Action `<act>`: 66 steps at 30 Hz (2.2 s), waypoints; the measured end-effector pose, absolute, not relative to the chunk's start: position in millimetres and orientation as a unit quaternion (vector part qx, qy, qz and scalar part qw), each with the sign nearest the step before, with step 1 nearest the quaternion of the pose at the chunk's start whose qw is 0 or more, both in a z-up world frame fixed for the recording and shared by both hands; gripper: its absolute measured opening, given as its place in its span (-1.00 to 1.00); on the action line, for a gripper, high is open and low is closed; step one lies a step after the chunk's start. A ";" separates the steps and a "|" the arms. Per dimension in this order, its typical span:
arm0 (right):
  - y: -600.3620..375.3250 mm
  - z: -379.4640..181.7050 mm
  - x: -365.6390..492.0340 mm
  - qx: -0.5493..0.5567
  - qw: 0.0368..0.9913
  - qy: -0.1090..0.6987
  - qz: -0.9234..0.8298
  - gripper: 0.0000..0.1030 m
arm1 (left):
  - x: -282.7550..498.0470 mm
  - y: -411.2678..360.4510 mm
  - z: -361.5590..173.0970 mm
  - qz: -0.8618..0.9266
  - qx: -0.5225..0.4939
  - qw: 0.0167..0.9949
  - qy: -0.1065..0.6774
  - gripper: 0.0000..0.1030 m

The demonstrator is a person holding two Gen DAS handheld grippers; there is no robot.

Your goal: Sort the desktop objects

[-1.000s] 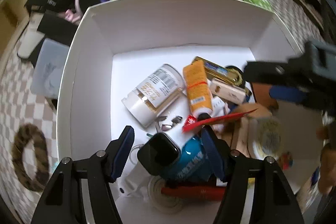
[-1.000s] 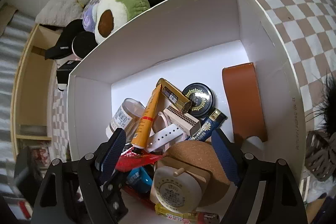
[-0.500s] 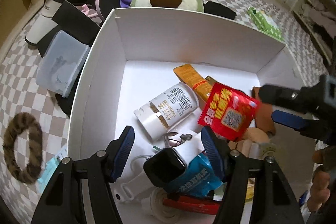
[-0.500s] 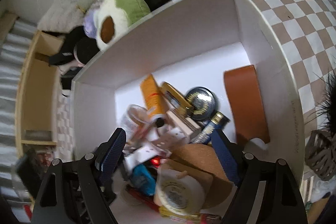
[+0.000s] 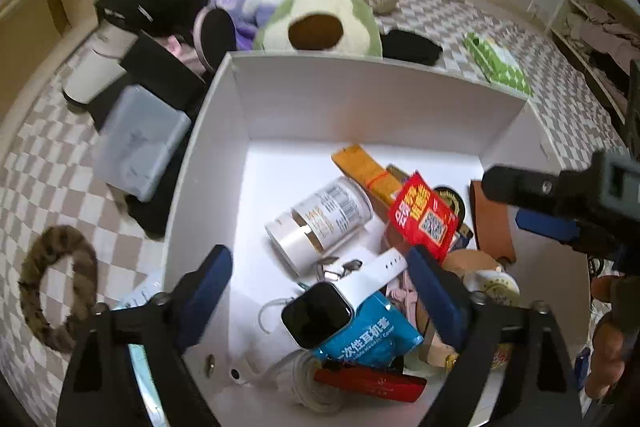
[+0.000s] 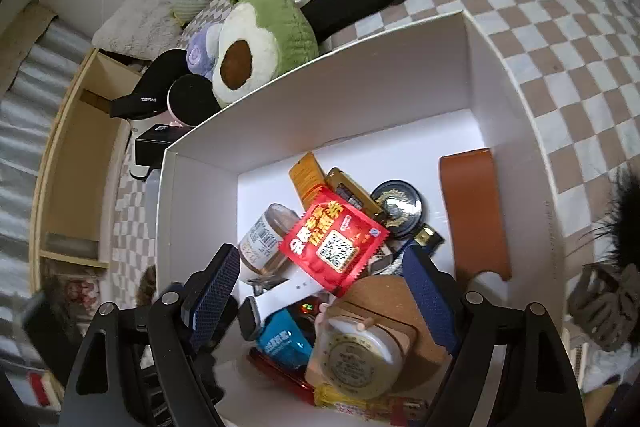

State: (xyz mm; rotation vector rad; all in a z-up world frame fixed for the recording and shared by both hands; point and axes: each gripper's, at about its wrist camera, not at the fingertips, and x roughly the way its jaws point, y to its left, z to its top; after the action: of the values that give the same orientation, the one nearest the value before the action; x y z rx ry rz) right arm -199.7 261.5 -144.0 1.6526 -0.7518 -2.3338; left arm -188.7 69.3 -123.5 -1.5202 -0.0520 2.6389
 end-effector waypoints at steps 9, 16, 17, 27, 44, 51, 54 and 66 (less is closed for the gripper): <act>270.9 -119.7 -183.7 0.517 0.057 -0.217 -0.826 1.00 | -173.3 60.7 -101.3 0.880 -0.473 0.047 -0.029 0.99; 268.7 -106.6 -168.0 0.504 0.053 -0.168 -0.845 1.00 | -158.7 55.1 -83.8 0.887 -0.460 0.038 -0.020 0.99; 267.7 -104.3 -165.3 0.502 0.053 -0.161 -0.848 1.00 | -156.7 54.5 -80.7 0.888 -0.458 0.035 -0.017 0.99; 251.1 -83.4 -131.2 0.484 0.061 -0.096 -0.868 1.00 | -141.2 52.0 -58.3 0.894 -0.446 0.029 -0.014 0.99; 254.8 -47.1 -56.7 0.434 0.049 -0.058 -0.898 1.00 | -120.4 38.9 -39.6 0.898 -0.428 0.072 -0.072 0.99; 267.5 -46.4 -30.9 0.424 0.044 -0.044 -0.904 1.00 | -107.3 23.5 -34.2 0.899 -0.423 0.080 -0.074 0.99; 271.3 -51.7 -25.4 0.431 0.044 -0.039 -0.900 1.00 | -99.9 17.1 -32.2 0.901 -0.420 0.086 -0.068 0.99; 280.0 -73.3 -13.4 0.470 0.059 -0.068 -0.878 1.00 | -70.3 5.8 -48.8 0.891 -0.440 0.112 0.011 1.00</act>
State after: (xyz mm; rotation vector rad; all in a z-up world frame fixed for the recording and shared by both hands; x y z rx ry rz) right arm -13.4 280.0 -73.3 1.4234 -0.2062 -2.6601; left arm -70.3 5.8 -48.8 -1.2923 0.0333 2.6140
